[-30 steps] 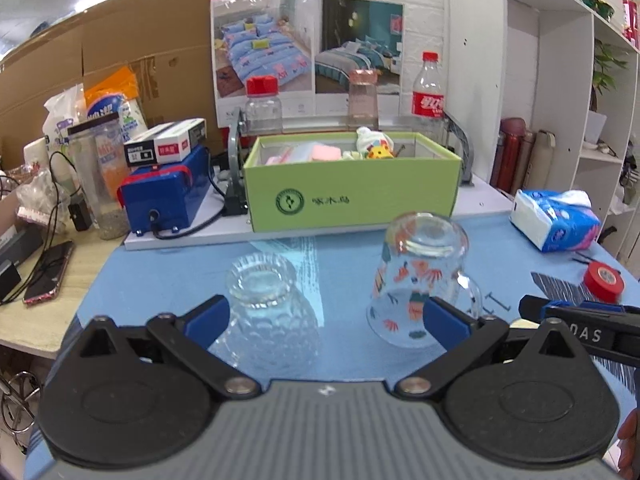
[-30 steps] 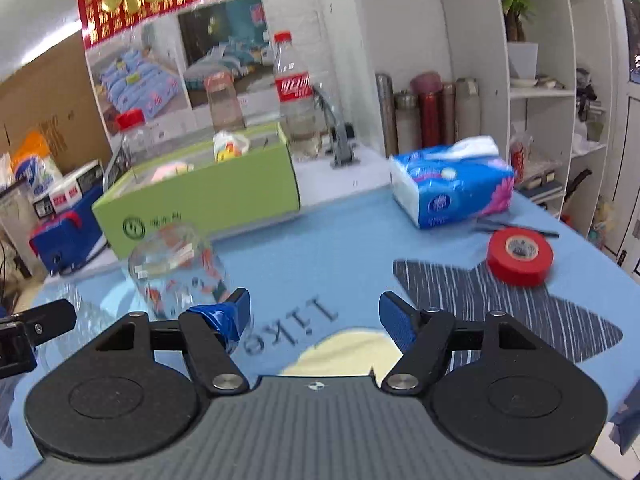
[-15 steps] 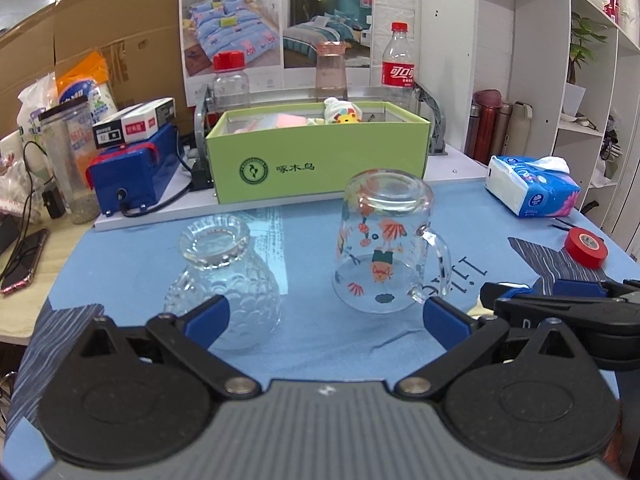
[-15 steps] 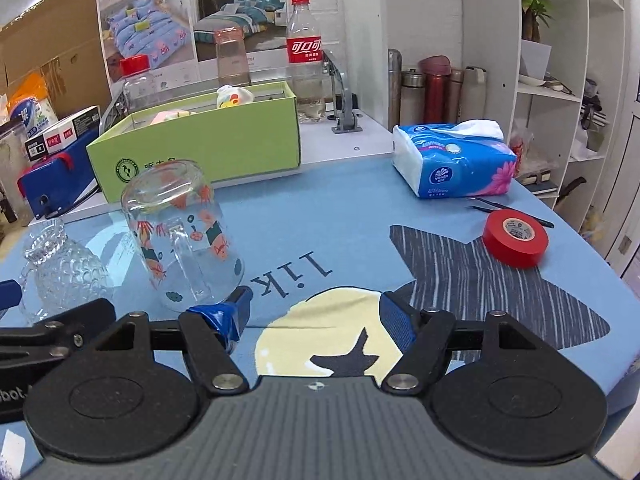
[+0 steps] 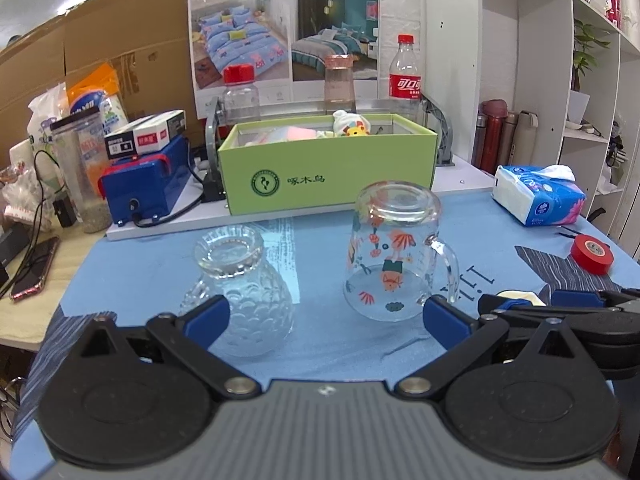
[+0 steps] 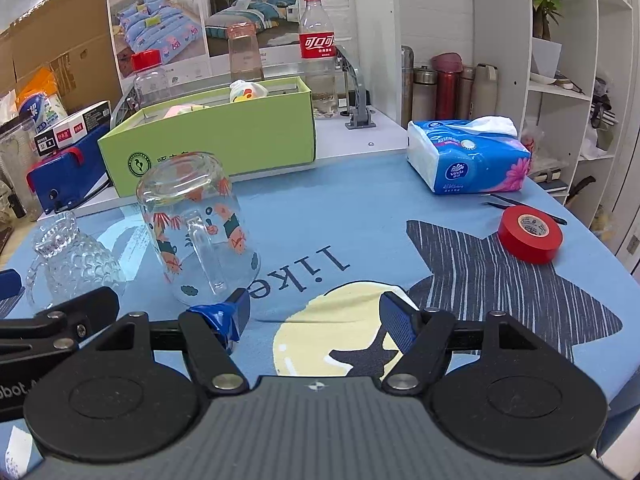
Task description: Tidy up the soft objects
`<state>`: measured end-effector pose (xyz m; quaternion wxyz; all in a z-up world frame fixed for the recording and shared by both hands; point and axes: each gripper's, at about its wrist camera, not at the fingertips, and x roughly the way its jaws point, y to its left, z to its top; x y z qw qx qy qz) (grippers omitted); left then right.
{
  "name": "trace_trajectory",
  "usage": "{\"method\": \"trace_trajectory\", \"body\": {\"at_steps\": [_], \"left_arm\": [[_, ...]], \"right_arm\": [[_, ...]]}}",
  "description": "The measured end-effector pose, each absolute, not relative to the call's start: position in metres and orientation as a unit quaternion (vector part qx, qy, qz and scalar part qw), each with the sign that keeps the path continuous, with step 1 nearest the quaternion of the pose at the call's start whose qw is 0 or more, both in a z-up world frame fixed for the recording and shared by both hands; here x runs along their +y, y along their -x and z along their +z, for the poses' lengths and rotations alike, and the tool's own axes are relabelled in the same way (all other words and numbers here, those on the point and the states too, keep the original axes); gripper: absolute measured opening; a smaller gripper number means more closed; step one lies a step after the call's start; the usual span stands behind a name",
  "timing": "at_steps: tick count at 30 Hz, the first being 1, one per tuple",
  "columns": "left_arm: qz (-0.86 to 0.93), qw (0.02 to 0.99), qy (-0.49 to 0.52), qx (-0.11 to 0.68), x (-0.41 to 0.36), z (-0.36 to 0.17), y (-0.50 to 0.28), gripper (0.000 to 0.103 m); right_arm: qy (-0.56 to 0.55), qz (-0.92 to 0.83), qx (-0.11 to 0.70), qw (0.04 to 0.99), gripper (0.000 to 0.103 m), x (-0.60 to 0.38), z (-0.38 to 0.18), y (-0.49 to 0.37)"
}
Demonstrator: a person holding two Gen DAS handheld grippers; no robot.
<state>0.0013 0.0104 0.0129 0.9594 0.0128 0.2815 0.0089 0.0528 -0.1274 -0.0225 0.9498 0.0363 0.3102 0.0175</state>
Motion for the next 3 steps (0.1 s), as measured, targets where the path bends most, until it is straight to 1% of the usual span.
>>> {"method": "trace_trajectory", "body": {"at_steps": [3], "left_arm": [[-0.001, 0.958, -0.014, 0.285, 0.0097, 0.0124, -0.0017, 0.103]], "right_arm": [[-0.039, 0.017, 0.309, 0.950, 0.058, -0.1280, -0.0228, -0.0527]]}}
